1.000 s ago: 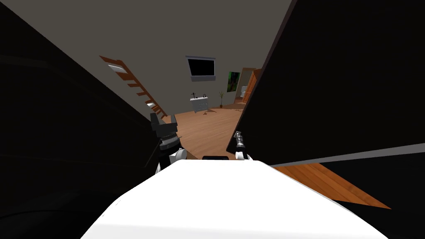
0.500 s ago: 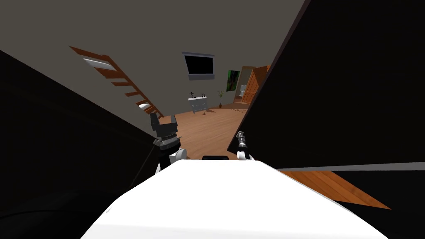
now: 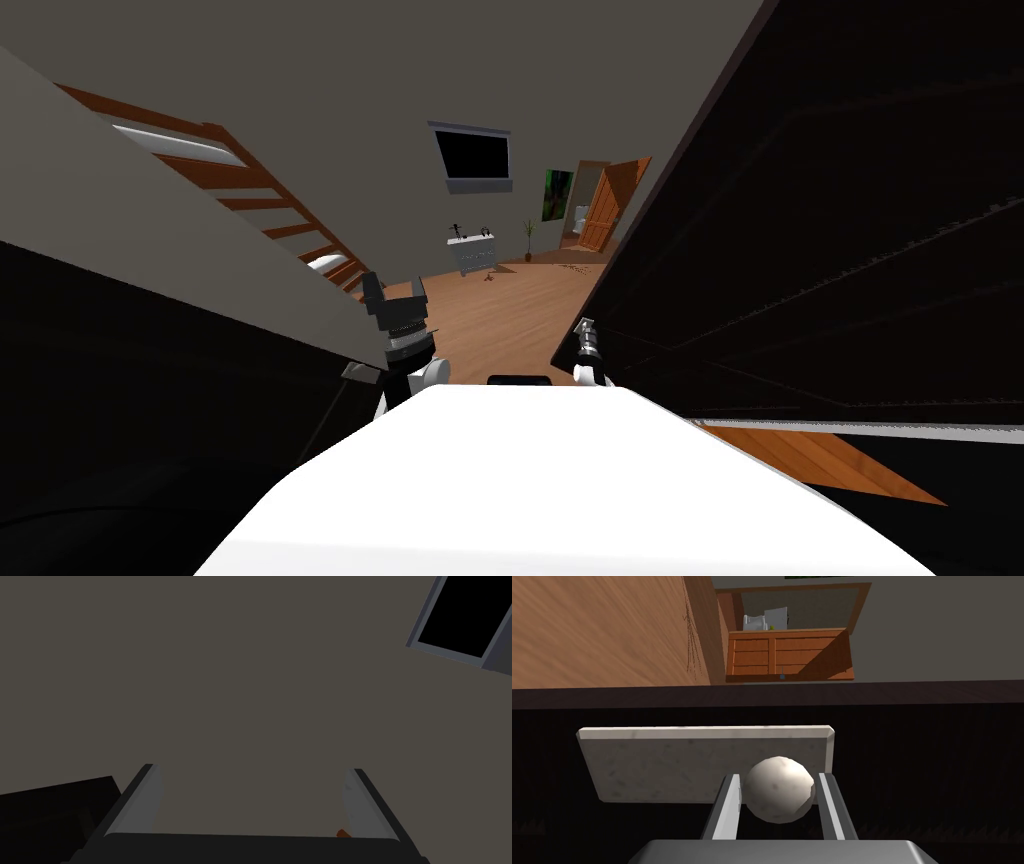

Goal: Push the door open

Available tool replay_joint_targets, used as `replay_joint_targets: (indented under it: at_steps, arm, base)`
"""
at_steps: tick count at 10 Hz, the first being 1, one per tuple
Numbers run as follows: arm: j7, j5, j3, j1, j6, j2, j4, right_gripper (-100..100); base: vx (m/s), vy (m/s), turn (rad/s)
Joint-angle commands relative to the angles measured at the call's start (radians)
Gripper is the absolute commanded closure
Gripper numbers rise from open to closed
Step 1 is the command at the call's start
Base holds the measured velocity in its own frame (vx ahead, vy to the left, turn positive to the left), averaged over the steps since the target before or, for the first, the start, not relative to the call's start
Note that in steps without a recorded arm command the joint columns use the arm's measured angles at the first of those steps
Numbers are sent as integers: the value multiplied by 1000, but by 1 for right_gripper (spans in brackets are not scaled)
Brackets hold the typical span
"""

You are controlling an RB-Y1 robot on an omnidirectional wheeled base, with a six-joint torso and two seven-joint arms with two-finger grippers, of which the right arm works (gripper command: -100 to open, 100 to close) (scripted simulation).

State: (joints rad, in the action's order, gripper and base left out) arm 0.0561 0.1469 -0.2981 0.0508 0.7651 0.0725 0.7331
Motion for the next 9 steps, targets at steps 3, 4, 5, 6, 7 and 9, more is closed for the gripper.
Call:
replay_joint_targets:
  at_steps: [3, 4, 5, 6, 7, 9]
  arm:
    - [10, 25, -44, 11, 2, 9, -11, 100]
    - [14, 20, -37, 0, -15, -1, 11, 100]
    - [20, 31, -56, 0, -12, 7, 11, 100]
    - [23, 35, -64, -1, -11, 9, 10, 100]
    - [26, 40, -74, -2, -10, 11, 10, 100]
    - [33, 52, -96, -5, -8, 14, 10, 100]
  base:
    - [199, 43, -70]
    - [87, 14, -27]
    - [147, -4, -39]
    - [243, 6, -52]
    - [236, 1, -46]
    - [160, -11, -25]
